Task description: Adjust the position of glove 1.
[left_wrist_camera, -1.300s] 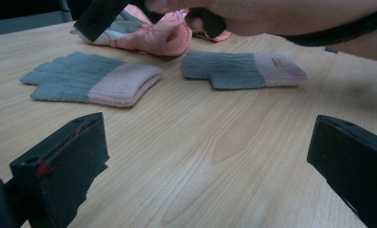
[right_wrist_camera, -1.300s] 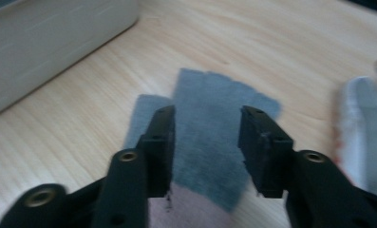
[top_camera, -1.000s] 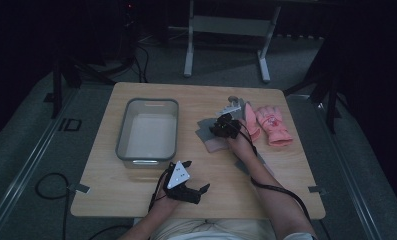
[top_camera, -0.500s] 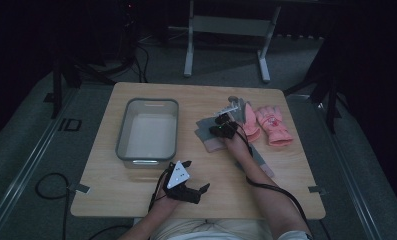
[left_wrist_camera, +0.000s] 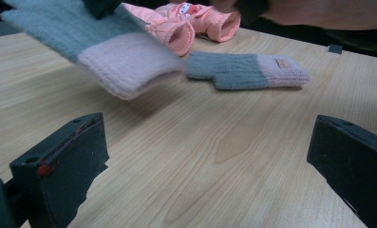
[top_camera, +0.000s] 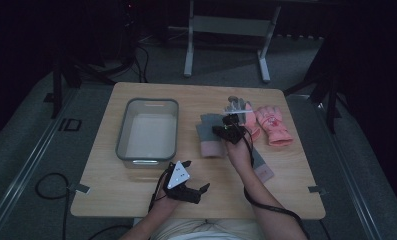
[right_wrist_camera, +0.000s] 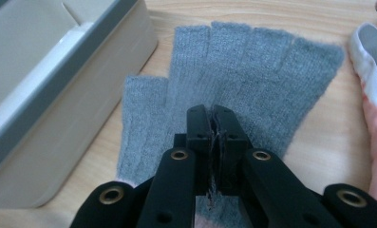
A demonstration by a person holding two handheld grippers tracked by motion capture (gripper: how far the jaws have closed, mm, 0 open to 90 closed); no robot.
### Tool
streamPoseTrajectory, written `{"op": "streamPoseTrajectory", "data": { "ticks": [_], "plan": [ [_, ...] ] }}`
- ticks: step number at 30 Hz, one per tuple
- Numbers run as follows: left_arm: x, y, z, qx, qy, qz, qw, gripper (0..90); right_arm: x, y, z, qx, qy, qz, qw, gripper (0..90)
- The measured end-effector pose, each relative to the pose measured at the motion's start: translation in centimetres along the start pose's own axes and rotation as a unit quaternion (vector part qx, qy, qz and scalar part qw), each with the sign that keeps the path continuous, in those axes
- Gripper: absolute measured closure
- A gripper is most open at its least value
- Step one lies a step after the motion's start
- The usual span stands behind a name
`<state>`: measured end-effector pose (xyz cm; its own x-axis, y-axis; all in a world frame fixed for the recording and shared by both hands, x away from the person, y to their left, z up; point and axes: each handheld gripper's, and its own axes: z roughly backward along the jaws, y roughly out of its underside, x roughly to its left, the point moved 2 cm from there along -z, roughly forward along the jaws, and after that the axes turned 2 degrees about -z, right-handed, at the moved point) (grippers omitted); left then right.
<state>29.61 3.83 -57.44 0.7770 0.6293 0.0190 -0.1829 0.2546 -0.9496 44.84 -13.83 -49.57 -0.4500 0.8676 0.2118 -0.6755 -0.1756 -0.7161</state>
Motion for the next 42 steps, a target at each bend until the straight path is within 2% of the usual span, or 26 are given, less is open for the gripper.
{"op": "streamPoseTrajectory", "data": {
  "ticks": [4, 7, 9, 11, 17, 18, 20, 25, 32, 34, 37, 38, 39, 40, 41, 42],
  "plan": [
    [0.0, 0.0, 0.0, 0.0, 0.0, 0.0, 1.0, 0.0, 1.0, 1.2, 1.2, -0.003, 0.003, -0.015, 0.9999, 86.5],
    [0.0, 0.0, 0.0, 0.0, 0.0, -0.001, 1.0, 0.0, 1.5, 2.4, 1.6, 0.003, 0.008, -0.016, 0.9998, 86.5],
    [-0.1, 0.0, 0.0, -0.001, 0.001, 0.0, 1.0, 0.0, 1.6, 3.2, 1.6, 0.009, 0.011, -0.014, 0.9998, 86.5],
    [0.0, 0.0, 0.0, -0.001, 0.001, -0.001, 1.0, 0.0, 1.4, 3.9, 1.5, 0.012, 0.012, -0.024, 0.9996, 86.5],
    [0.0, 0.0, 0.0, 0.0, 0.001, -0.001, 1.0, 0.0, 1.0, 5.3, 0.2, 0.027, 0.02, -0.029, 0.999, 86.5],
    [0.0, 0.0, 0.0, 0.0, 0.001, -0.001, 1.0, 0.0, 0.7, 5.7, -0.6, 0.033, 0.024, -0.029, 0.9987, 86.5],
    [-0.1, 0.0, 0.0, 0.0, 0.001, -0.001, 1.0, 0.0, 0.7, 5.9, -1.2, 0.039, 0.031, -0.017, 0.9986, 86.4],
    [0.0, 0.0, 0.0, 0.0, 0.002, 0.0, 1.0, 0.0, 0.4, 6.5, -2.5, 0.053, 0.038, -0.014, 0.9978, 85.4],
    [0.0, 0.0, 0.0, 0.0, 0.002, 0.002, 1.0, 0.0, 0.1, 6.9, -2.9, 0.051, 0.031, -0.027, 0.9978, 80.6],
    [0.0, 0.0, 0.0, -0.001, 0.001, 0.004, 1.0, 0.0, 0.0, 6.7, -2.6, 0.049, 0.029, -0.02, 0.9982, 72.4],
    [0.1, 0.0, 0.0, 0.0, 0.001, 0.006, 1.0, 0.0, -0.4, 6.1, -1.2, 0.042, 0.016, 0.004, 0.999, 66.4],
    [0.0, 0.0, -0.1, -0.002, 0.0, 0.007, 1.0, 0.0, -0.7, 5.9, -0.7, 0.04, 0.012, 0.017, 0.999, 65.9],
    [0.0, 0.0, -0.1, -0.002, 0.0, 0.007, 1.0, 0.0, -0.7, 5.9, -0.7, 0.04, 0.012, 0.017, 0.999, 65.9],
    [0.0, 0.0, -0.1, -0.001, -0.001, 0.006, 1.0, 0.0, -0.9, 5.7, -0.1, 0.038, 0.008, 0.03, 0.9988, 65.6],
    [0.1, 0.0, -0.1, 0.0, -0.002, 0.006, 1.0, 0.0, -1.8, 5.3, 1.2, 0.036, -0.012, 0.054, 0.9978, 65.7],
    [0.1, 0.0, -0.1, 0.0, -0.002, 0.006, 1.0, 0.0, -1.8, 5.3, 1.2, 0.036, -0.012, 0.054, 0.9978, 65.7]
  ]
}}
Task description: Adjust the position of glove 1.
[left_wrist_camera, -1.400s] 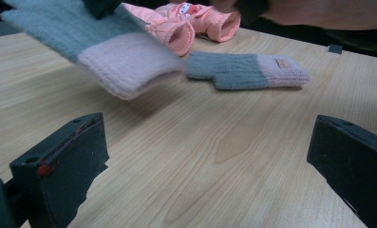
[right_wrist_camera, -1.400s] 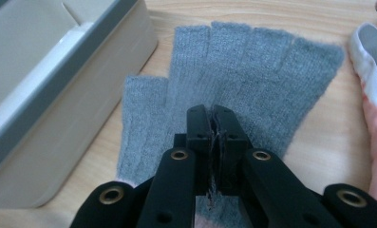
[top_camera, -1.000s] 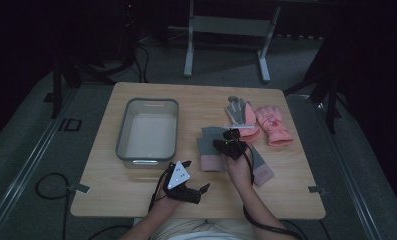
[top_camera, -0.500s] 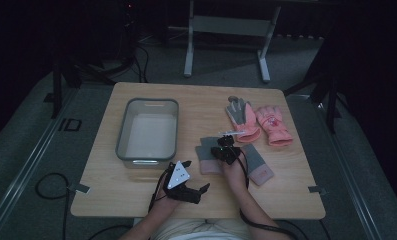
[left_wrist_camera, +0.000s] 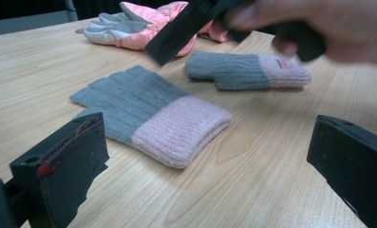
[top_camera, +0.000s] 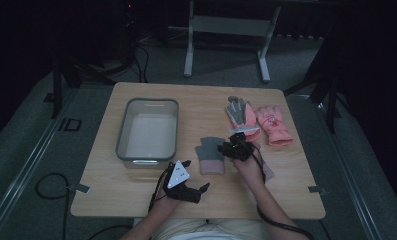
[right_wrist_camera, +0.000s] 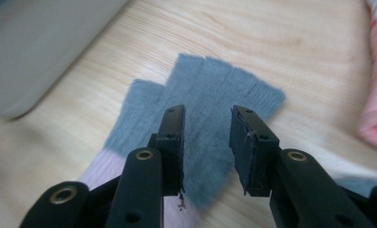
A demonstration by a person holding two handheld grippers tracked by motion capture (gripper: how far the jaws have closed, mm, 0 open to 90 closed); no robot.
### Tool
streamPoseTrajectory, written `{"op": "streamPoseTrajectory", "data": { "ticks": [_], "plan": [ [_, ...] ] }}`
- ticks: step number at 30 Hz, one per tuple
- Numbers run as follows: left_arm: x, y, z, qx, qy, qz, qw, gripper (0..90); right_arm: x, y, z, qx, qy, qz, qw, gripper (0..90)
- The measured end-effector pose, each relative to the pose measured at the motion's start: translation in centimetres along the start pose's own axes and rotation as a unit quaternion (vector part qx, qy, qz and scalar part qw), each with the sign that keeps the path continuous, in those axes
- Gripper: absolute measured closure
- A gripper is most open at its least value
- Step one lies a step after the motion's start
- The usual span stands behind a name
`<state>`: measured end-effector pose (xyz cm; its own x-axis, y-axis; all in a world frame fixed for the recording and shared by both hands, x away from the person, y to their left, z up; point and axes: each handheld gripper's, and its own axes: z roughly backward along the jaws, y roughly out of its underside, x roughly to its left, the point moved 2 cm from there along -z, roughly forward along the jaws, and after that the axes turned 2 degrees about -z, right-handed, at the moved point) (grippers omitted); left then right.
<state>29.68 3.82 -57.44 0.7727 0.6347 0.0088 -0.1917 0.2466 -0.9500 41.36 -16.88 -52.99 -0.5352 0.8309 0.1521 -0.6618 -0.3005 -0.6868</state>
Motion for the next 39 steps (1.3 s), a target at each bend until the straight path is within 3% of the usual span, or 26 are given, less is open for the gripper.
{"op": "streamPoseTrajectory", "data": {
  "ticks": [2, 5, 6, 7, 8, 9, 11, 15, 25, 27, 28, 30, 31, 35, 37, 39],
  "plan": [
    [0.0, 0.0, 0.0, 0.001, -0.001, 0.001, 1.0, 0.0, -1.6, 0.0, 1.9, 0.0, -0.012, 0.033, 0.9994, 65.7],
    [0.0, 0.0, 0.0, 0.001, -0.001, 0.001, 1.0, 0.0, -3.5, 0.3, 3.5, 0.0, -0.013, 0.049, 0.9987, 66.7],
    [0.0, 0.0, 0.0, 0.001, -0.001, 0.0, 1.0, 0.0, -3.5, 0.3, 3.5, 0.0, -0.013, 0.049, 0.9987, 66.7],
    [0.0, 0.0, 0.0, 0.001, -0.001, 0.0, 1.0, 0.0, -4.8, 0.9, 4.3, -0.003, -0.02, 0.061, 0.9979, 66.6],
    [0.0, 0.0, 0.0, 0.001, -0.001, 0.0, 1.0, 0.0, -4.8, 0.9, 4.3, -0.003, -0.02, 0.061, 0.9979, 66.6],
    [0.0, 0.0, 0.0, 0.001, -0.001, -0.001, 1.0, 0.0, -6.0, 1.7, 5.0, -0.001, -0.028, 0.078, 0.9966, 66.6],
    [0.0, 0.0, 0.0, 0.001, -0.001, -0.002, 1.0, 0.0, -7.3, 2.6, 5.4, 0.007, -0.033, 0.086, 0.9957, 66.6],
    [0.0, 0.0, 0.0, 0.0, -0.001, -0.003, 1.0, 0.0, -9.1, 4.5, 5.8, 0.027, -0.04, 0.1, 0.9938, 63.5],
    [-0.1, 0.0, 0.1, -0.002, -0.002, -0.005, 1.0, 0.0, -10.0, 6.2, 4.0, 0.048, -0.047, 0.107, 0.992, 63.0],
    [-0.1, 0.0, 0.1, -0.004, -0.003, -0.005, 1.0, 0.0, -10.0, 6.2, 4.0, 0.048, -0.048, 0.113, 0.9913, 64.7],
    [-0.1, 0.0, 0.1, -0.004, -0.003, -0.005, 1.0, 0.0, -10.0, 6.3, 3.9, 0.046, -0.042, 0.112, 0.9917, 71.1],
    [-0.1, 0.0, 0.1, -0.004, -0.004, -0.004, 1.0, 0.0, -10.0, 6.3, 3.9, 0.043, -0.037, 0.11, 0.9923, 74.2],
    [-0.1, 0.0, 0.1, -0.004, -0.003, -0.003, 1.0, 0.0, -9.8, 6.4, 4.0, 0.041, -0.035, 0.103, 0.9932, 80.5],
    [0.0, 0.0, 0.1, -0.004, -0.005, 0.003, 1.0, 0.0, -9.6, 6.4, 4.1, 0.041, -0.029, 0.087, 0.9949, 84.9],
    [0.0, 0.0, 0.1, -0.004, -0.006, 0.005, 1.0, 0.0, -9.2, 6.1, 4.6, 0.039, -0.021, 0.059, 0.9973, 85.6],
    [0.0, 0.0, 0.1, -0.006, -0.009, 0.007, 0.9999, 0.0, -8.5, 5.8, 5.8, 0.02, -0.019, 0.037, 0.9989, 85.7]
  ]
}}
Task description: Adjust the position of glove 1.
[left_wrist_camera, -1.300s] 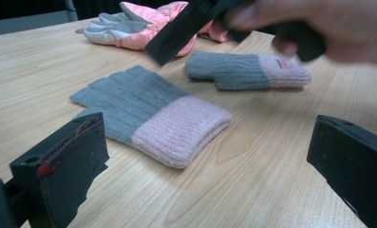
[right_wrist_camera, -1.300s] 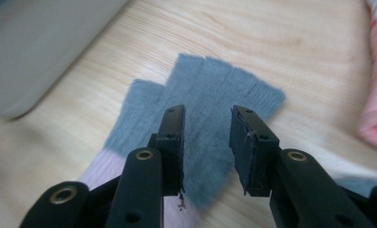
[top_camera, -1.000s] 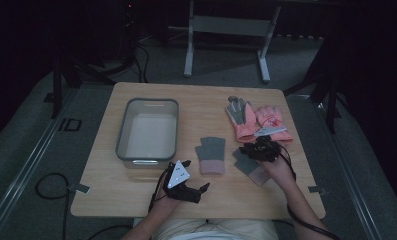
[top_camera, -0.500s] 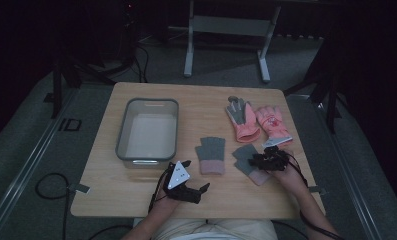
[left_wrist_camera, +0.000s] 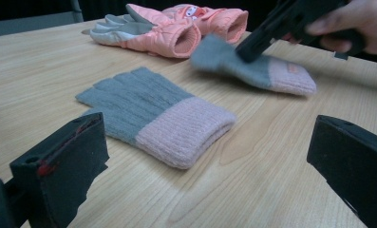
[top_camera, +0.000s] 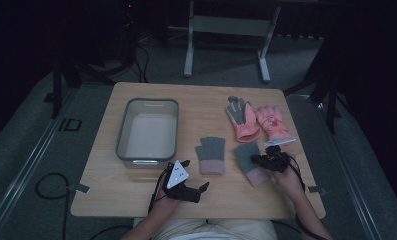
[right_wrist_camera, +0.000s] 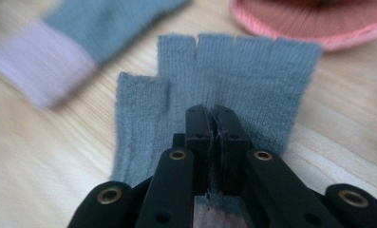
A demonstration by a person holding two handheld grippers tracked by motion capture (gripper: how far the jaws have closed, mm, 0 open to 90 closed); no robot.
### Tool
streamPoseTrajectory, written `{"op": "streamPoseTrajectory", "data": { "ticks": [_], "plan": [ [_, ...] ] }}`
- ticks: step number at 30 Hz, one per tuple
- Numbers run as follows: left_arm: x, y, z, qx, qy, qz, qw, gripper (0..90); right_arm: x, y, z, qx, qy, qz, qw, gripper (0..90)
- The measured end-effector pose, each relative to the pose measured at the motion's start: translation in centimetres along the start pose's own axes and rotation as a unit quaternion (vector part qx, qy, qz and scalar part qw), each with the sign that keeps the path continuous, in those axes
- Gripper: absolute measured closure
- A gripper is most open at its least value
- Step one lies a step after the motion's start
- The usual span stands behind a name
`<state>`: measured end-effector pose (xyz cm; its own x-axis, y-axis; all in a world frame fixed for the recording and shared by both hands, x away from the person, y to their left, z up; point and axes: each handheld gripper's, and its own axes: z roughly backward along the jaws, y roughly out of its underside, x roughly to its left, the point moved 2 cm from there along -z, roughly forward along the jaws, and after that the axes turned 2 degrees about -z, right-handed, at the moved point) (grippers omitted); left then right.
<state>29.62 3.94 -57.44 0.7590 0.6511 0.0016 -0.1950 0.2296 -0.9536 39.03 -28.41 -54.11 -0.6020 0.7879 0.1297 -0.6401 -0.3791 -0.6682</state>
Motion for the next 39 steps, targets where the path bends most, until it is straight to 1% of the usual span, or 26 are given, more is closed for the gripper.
{"op": "streamPoseTrajectory", "data": {
  "ticks": [1, 3, 5, 6, 7, 8, 9, 10, 11, 12, 13, 15, 17, 22, 23, 25, 27, 28, 29, 31, 32, 34, 35, 36, 38, 39],
  "plan": [
    [0.0, 0.0, 0.0, 0.0, 0.0, -0.001, 1.0, 0.0, 0.2, -0.1, 0.5, -0.008, 0.003, -0.011, 0.9999, 85.7],
    [0.0, 0.0, 0.0, 0.001, -0.002, -0.003, 1.0, 0.0, 0.7, -0.5, 1.8, -0.03, 0.017, -0.041, 0.9986, 85.7],
    [-0.1, 0.0, 0.0, 0.002, -0.003, -0.005, 1.0, 0.0, 1.2, -0.8, 2.9, -0.048, 0.031, -0.073, 0.9957, 85.7],
    [-0.1, 0.0, 0.0, 0.002, -0.004, -0.005, 1.0, 0.0, 1.2, -0.8, 2.9, -0.048, 0.031, -0.073, 0.9957, 85.7],
    [-0.1, 0.0, 0.0, 0.002, -0.004, -0.004, 1.0, 0.0, 1.6, -0.8, 3.7, -0.061, 0.047, -0.1, 0.9921, 85.7],
    [-0.1, 0.0, 0.0, 0.002, -0.004, -0.004, 1.0, 0.0, 1.8, -0.7, 4.1, -0.065, 0.058, -0.115, 0.9896, 85.7],
    [-0.1, 0.0, 0.0, 0.002, -0.004, -0.004, 1.0, 0.0, 1.8, -0.7, 4.1, -0.065, 0.058, -0.115, 0.9896, 85.7],
    [-0.1, 0.0, 0.0, 0.002, -0.003, -0.004, 1.0, 0.0, 2.0, -0.5, 4.2, -0.066, 0.064, -0.124, 0.988, 85.7],
    [-0.1, 0.0, 0.0, 0.002, -0.004, -0.003, 1.0, 0.0, 2.4, -0.2, 4.2, -0.066, 0.085, -0.136, 0.9847, 85.7],
    [-0.1, 0.0, 0.0, 0.002, -0.004, -0.003, 1.0, 0.0, 2.4, -0.2, 4.2, -0.066, 0.085, -0.136, 0.9847, 85.7],
    [-0.1, 0.0, 0.0, 0.002, -0.004, -0.004, 1.0, 0.0, 2.6, 0.3, 3.9, -0.065, 0.097, -0.155, 0.981, 85.8],
    [-0.1, 0.0, 0.0, 0.002, -0.005, -0.004, 1.0, 0.0, 2.6, 0.8, 3.3, -0.056, 0.107, -0.165, 0.9789, 85.7],
    [-0.2, 0.0, 0.0, 0.003, -0.005, -0.007, 1.0, 0.0, 2.4, 1.1, 2.5, -0.047, 0.109, -0.169, 0.9785, 85.7],
    [-0.2, 0.0, 0.0, 0.004, -0.007, -0.013, 0.9999, 0.0, 1.7, 1.9, 0.7, -0.03, 0.125, -0.177, 0.9757, 85.7],
    [-0.2, 0.0, 0.0, 0.004, -0.007, -0.012, 0.9999, 0.0, 1.5, 2.1, 0.4, -0.026, 0.125, -0.174, 0.9763, 85.6],
    [-0.2, 0.0, 0.0, 0.003, -0.007, -0.012, 0.9999, 0.0, 1.4, 2.3, -0.1, -0.022, 0.132, -0.173, 0.9758, 84.5],
    [-0.2, 0.0, 0.0, 0.003, -0.006, -0.012, 0.9999, 0.0, 1.3, 2.5, -0.3, -0.02, 0.134, -0.172, 0.9758, 83.0],
    [-0.2, 0.0, 0.0, 0.003, -0.006, -0.012, 0.9999, 0.0, 1.3, 2.6, -0.5, -0.021, 0.137, -0.166, 0.9764, 81.9],
    [-0.2, 0.0, 0.0, 0.003, -0.005, -0.012, 0.9999, 0.0, 1.4, 2.6, -0.7, -0.022, 0.145, -0.151, 0.9776, 78.7],
    [-0.2, 0.0, 0.0, 0.003, -0.004, -0.011, 0.9999, 0.0, 1.5, 2.6, -0.7, -0.021, 0.147, -0.146, 0.978, 77.4],
    [-0.2, 0.0, 0.0, 0.003, -0.004, -0.011, 0.9999, 0.0, 1.4, 2.4, -0.7, -0.018, 0.146, -0.144, 0.9786, 75.7],
    [-0.2, 0.0, 0.0, 0.002, -0.004, -0.014, 0.9999, 0.0, 1.2, 2.1, -0.3, -0.015, 0.14, -0.133, 0.9811, 70.7],
    [-0.2, 0.0, 0.0, 0.002, -0.004, -0.014, 0.9999, 0.0, 1.0, 2.1, -0.1, -0.016, 0.133, -0.125, 0.983, 68.0],
    [-0.2, 0.0, 0.0, 0.002, -0.004, -0.014, 0.9999, 0.0, 1.0, 2.1, -0.1, -0.016, 0.133, -0.125, 0.983, 68.0],
    [-0.2, 0.0, 0.0, 0.002, -0.004, -0.014, 0.9999, 0.0, 0.7, 2.0, 0.3, -0.014, 0.136, -0.108, 0.9846, 65.7],
    [-0.2, 0.0, 0.0, 0.003, -0.004, -0.014, 0.9999, 0.0, 0.5, 2.0, 0.6, -0.016, 0.128, -0.101, 0.9864, 63.9]
  ]
}}
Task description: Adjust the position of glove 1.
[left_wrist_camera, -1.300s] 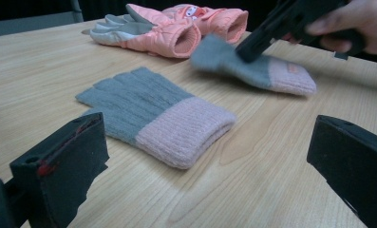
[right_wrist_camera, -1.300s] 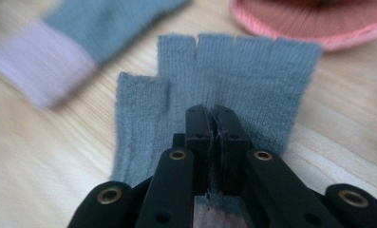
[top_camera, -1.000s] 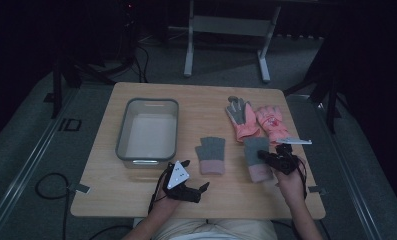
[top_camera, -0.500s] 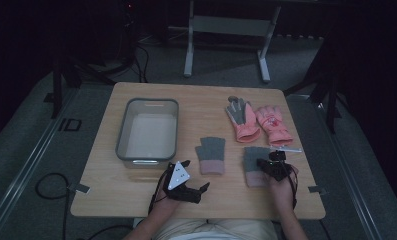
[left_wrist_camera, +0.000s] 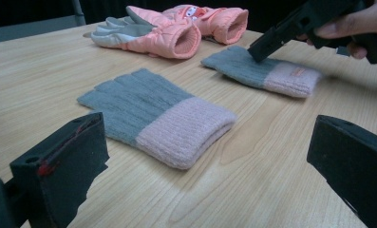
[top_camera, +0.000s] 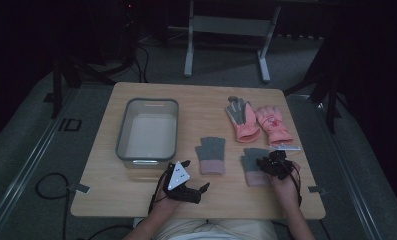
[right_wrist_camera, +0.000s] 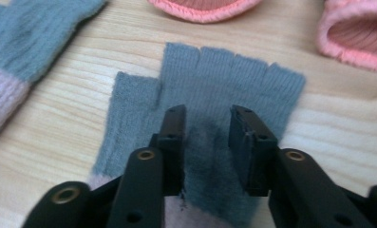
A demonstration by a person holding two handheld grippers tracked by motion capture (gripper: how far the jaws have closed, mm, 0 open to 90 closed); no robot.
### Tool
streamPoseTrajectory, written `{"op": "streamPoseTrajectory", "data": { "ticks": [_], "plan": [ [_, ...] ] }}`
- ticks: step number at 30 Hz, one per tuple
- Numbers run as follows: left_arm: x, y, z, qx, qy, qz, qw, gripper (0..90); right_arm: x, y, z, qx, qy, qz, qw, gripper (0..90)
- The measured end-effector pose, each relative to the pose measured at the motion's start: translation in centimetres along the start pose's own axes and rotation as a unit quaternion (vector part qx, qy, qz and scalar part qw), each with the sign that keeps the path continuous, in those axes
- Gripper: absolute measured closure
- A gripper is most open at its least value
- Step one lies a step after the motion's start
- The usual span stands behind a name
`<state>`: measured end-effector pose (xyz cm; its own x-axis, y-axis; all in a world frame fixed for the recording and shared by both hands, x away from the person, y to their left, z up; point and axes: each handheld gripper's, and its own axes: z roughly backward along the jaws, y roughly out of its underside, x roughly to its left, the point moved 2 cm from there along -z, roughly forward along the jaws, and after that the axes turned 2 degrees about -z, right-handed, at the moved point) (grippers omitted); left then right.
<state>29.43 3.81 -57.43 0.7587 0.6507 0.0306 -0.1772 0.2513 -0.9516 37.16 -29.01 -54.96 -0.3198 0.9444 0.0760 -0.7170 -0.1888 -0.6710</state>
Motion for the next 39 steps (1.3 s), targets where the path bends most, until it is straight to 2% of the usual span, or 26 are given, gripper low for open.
{"op": "streamPoseTrajectory", "data": {
  "ticks": [1, 2, 3, 4, 5, 10, 14, 19, 21, 23, 26, 27, 29, 30, 33, 35, 39],
  "plan": [
    [0.0, 0.0, 0.0, 0.0, 0.0, 0.0, 1.0, 0.0, -0.2, -0.1, 0.2, -0.002, -0.012, 0.006, 0.9999, 63.7],
    [0.0, 0.0, 0.0, 0.0, 0.0, 0.0, 1.0, 0.0, -0.7, -0.2, 0.6, -0.004, -0.033, 0.03, 0.999, 62.3],
    [0.0, 0.0, 0.0, 0.0, 0.0, -0.001, 1.0, 0.0, -0.7, -0.2, 0.6, -0.004, -0.033, 0.03, 0.999, 62.3],
    [0.0, 0.0, 0.0, -0.001, -0.001, -0.002, 1.0, 0.0, -0.8, -0.3, 0.7, -0.004, -0.047, 0.039, 0.9982, 62.3],
    [0.0, 0.0, 0.0, -0.001, -0.001, -0.003, 1.0, 0.0, -1.3, -0.4, 0.8, -0.002, -0.062, 0.069, 0.9957, 62.4],
    [0.0, 0.0, 0.0, 0.0, -0.002, -0.002, 1.0, 0.0, -1.5, -0.2, 0.8, 0.01, -0.075, 0.092, 0.9928, 60.5],
    [0.0, 0.0, 0.0, 0.0, -0.001, -0.001, 1.0, 0.0, -1.5, 0.1, 0.4, 0.011, -0.073, 0.083, 0.9938, 59.6],
    [0.0, 0.0, 0.0, -0.002, -0.001, -0.002, 1.0, 0.0, -1.3, 0.6, -0.2, 0.02, -0.067, 0.084, 0.994, 59.8],
    [0.0, 0.0, 0.0, -0.002, -0.001, -0.002, 1.0, 0.0, -1.1, 0.9, -0.3, 0.021, -0.06, 0.086, 0.9943, 61.9],
    [0.0, 0.0, 0.0, -0.002, -0.001, -0.002, 1.0, 0.0, -0.8, 1.0, -0.4, 0.021, -0.043, 0.095, 0.9943, 64.6],
    [0.0, 0.0, 0.0, -0.002, -0.001, -0.001, 1.0, 0.0, -0.7, 1.0, -0.5, 0.019, -0.034, 0.095, 0.9947, 69.0],
    [0.0, 0.0, 0.0, -0.002, -0.001, -0.002, 1.0, 0.0, -0.5, 1.1, -0.5, 0.017, -0.028, 0.091, 0.9953, 74.3],
    [0.0, 0.0, 0.0, -0.002, -0.001, -0.001, 1.0, 0.0, -0.4, 1.1, -0.5, 0.018, -0.026, 0.09, 0.9954, 77.6],
    [0.0, 0.0, 0.0, -0.001, -0.001, -0.001, 1.0, 0.0, -0.3, 1.0, -0.5, 0.019, -0.023, 0.086, 0.9958, 82.5],
    [0.0, 0.0, 0.0, -0.002, -0.002, 0.0, 1.0, 0.0, -0.3, 1.0, -0.4, 0.019, -0.022, 0.082, 0.9962, 84.4],
    [0.0, 0.0, 0.0, -0.002, -0.004, 0.001, 1.0, 0.0, -0.3, 0.9, -0.2, 0.015, -0.027, 0.069, 0.9972, 85.0],
    [0.0, 0.0, 0.0, -0.002, -0.003, 0.001, 1.0, 0.0, -0.3, 0.3, 1.0, 0.0, -0.03, 0.053, 0.9981, 85.2]
  ]
}}
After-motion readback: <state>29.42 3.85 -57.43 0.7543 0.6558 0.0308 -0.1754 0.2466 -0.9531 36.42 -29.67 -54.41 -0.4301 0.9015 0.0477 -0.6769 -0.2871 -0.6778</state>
